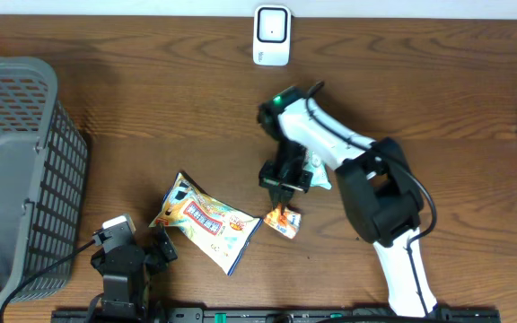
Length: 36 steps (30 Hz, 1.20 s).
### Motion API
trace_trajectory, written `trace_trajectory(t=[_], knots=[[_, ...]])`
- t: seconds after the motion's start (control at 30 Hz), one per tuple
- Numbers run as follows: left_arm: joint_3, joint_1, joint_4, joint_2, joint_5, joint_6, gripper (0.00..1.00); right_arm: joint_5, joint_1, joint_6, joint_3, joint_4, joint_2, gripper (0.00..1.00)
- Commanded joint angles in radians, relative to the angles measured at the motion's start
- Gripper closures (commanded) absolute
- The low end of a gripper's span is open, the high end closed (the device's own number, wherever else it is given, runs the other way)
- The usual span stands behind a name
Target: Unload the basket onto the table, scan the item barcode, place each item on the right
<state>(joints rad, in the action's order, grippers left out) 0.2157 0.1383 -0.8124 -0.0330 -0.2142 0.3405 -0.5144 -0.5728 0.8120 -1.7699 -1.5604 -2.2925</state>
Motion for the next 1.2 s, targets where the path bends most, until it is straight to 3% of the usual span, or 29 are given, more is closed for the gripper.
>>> trace_trajectory(t=[0.0,0.13,0.4,0.53,0.7,0.93,1.03,1.17], knots=[[0.0,-0.002,-0.069,0.002,-0.006,-0.022,0.02,-0.196,0.051,-0.206,-0.03,-0.103,0.0,0.99],[0.0,-0.002,-0.069,0.002,-0.006,-0.022,0.02,-0.257,0.068,-0.331,-0.025,-0.142,0.003,0.99],[0.0,-0.002,-0.069,0.002,-0.006,-0.022,0.02,-0.325,0.063,-0.346,-0.021,-0.142,0.005,0.99],[0.0,-0.002,-0.069,0.002,-0.006,-0.022,0.02,-0.327,0.056,-0.422,-0.006,-0.143,0.032,0.99],[0.0,-0.002,-0.069,0.002,-0.006,-0.022,0.02,-0.318,0.03,-0.492,0.126,-0.143,0.183,0.99],[0.0,-0.002,-0.069,0.002,-0.006,-0.022,0.02,-0.308,-0.004,-0.433,0.385,-0.139,0.455,0.98],[0.0,-0.002,-0.069,0.002,-0.006,-0.022,0.02,-0.307,-0.002,-0.416,0.394,-0.062,0.494,0.99],[0.0,-0.002,-0.069,0.002,-0.006,-0.022,0.02,-0.289,0.023,-0.415,0.391,0.204,0.514,0.98]])
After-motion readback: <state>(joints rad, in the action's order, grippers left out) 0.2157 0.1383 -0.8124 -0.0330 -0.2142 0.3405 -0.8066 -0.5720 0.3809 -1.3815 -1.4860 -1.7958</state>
